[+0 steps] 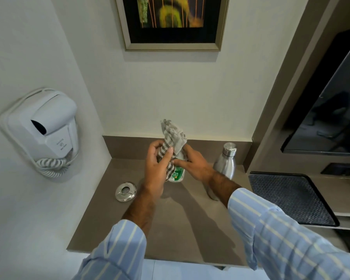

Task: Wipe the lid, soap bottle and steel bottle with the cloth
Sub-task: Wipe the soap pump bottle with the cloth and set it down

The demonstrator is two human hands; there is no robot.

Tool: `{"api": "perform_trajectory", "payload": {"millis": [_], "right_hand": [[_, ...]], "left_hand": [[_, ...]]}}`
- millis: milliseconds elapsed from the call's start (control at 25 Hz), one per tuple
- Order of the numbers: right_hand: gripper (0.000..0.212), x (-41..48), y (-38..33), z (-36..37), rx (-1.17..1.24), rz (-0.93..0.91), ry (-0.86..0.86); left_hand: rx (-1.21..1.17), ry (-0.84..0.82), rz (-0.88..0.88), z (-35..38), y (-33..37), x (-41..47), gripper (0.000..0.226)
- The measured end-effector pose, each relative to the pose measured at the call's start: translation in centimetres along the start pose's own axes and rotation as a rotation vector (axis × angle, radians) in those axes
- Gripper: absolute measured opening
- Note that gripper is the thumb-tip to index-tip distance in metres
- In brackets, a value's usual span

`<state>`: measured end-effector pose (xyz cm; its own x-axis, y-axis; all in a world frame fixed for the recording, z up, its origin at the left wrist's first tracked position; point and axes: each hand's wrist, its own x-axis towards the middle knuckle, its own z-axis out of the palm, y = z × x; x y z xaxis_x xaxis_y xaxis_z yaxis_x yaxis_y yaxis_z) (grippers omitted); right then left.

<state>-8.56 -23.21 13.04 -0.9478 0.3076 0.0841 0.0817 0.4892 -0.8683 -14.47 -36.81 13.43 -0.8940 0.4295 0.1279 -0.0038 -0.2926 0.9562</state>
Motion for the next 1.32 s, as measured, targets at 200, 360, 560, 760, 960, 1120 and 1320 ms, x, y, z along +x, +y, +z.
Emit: {"api": "perform_trajectory", "payload": {"millis": [200, 360, 560, 760, 960, 1120, 1320], "right_hand": [[0.089, 0.3, 0.6, -0.2, 0.098, 0.066, -0.037], [0.084, 1.0, 0.1, -0.1, -0.068, -0.045, -0.032], [0.095, 2.1, 0.3, -0.3, -0.082, -0.055, -0.036], [0.103, 1.5, 0.3, -0.9, 0.524, 0.166, -0.111], [0.085, 1.8, -0.6, -0.3, 0.682, 0.164, -0.027], [0.047, 3.4, -1.1, 0.4, 0.948, 0.132, 0.381], [0.042, 3.6, -1.5, 1.1, 0.849, 0.138, 0.314]], "left_hand": [[-0.023, 0.105, -0.014, -0.9, 0.1, 0.5, 0.016], [0.284, -0.087, 0.001, 0.2, 0.7, 1.6, 0.034], [0.391, -0.145, -0.051, 0.4, 1.8, 3.4, 0.022], [0.058, -0.14, -0.193, -0.3, 1.8, 5.6, 0.028], [0.083, -0.146, -0.278, 0.3, 1.7, 5.4, 0.044], [0.06, -0.169, -0.134, 1.8, -0.8, 1.5, 0.038], [0.051, 0.025, -0.284, 2.9, -0.4, 1.4, 0.049]]}}
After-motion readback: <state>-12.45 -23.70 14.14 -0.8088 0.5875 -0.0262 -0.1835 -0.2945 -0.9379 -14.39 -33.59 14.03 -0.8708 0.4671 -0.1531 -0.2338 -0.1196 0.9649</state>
